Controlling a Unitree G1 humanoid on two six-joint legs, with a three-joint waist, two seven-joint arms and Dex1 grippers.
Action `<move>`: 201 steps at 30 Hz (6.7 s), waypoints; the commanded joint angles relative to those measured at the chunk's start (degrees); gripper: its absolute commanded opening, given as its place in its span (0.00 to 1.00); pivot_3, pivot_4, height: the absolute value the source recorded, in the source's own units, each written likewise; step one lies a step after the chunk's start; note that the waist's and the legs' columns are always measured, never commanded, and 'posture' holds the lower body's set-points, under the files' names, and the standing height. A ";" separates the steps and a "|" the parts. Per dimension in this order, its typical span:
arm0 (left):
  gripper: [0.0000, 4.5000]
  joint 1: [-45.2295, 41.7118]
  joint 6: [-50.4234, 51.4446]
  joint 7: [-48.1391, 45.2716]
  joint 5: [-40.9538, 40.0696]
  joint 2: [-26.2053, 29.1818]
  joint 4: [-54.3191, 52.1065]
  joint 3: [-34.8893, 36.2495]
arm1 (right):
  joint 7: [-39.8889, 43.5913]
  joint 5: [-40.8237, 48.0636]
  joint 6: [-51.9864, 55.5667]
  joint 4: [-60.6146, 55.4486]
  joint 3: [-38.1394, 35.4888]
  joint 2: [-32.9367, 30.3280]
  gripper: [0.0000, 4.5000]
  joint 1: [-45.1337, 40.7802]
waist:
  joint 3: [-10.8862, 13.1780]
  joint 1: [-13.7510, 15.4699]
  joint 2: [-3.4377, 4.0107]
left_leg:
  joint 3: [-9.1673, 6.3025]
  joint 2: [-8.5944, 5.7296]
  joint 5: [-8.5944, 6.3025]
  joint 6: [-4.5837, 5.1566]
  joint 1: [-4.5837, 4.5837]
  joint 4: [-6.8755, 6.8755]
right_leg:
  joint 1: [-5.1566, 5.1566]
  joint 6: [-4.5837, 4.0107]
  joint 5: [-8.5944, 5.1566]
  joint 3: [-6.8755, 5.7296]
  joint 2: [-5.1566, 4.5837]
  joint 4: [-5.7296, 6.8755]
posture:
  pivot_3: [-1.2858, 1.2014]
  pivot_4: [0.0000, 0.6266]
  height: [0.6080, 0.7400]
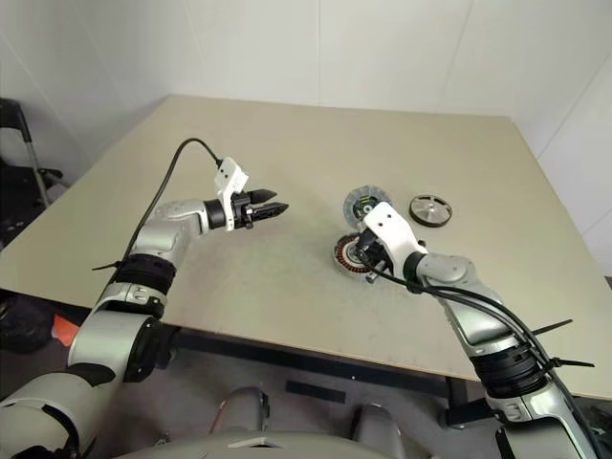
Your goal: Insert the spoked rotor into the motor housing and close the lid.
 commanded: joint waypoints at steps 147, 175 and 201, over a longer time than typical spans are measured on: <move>0.62 -3.67 -10.42 2.38 2.39 1.29 8.88 -1.29 | -30.97 65.15 18.36 25.13 -57.73 19.84 0.07 -22.54 | -0.06 -1.30 -0.03 | 0.08 0.06 -0.02 0.03 -0.27 -0.22 | -0.35 -0.09 -0.05 -0.14 0.02 -0.12 | 0.52 0.00 1.00; 0.62 -3.09 -10.75 2.02 3.13 1.65 9.21 -1.23 | -45.04 92.93 14.56 10.54 -33.14 17.87 0.07 5.78 | -0.05 -0.93 -0.02 | 0.05 0.01 0.01 -0.06 -0.35 -0.36 | -0.35 0.13 -0.17 -0.16 -0.03 -0.22 | 0.52 0.00 1.00; 0.62 -3.87 -10.77 1.91 3.25 2.32 9.57 -1.37 | -42.72 89.49 12.41 12.61 -29.10 15.88 0.29 10.54 | -0.05 -0.90 -0.03 | -0.01 -0.01 0.01 -0.05 -0.41 -0.35 | -0.35 0.16 -0.19 -0.22 -0.05 -0.21 | 0.52 0.00 1.00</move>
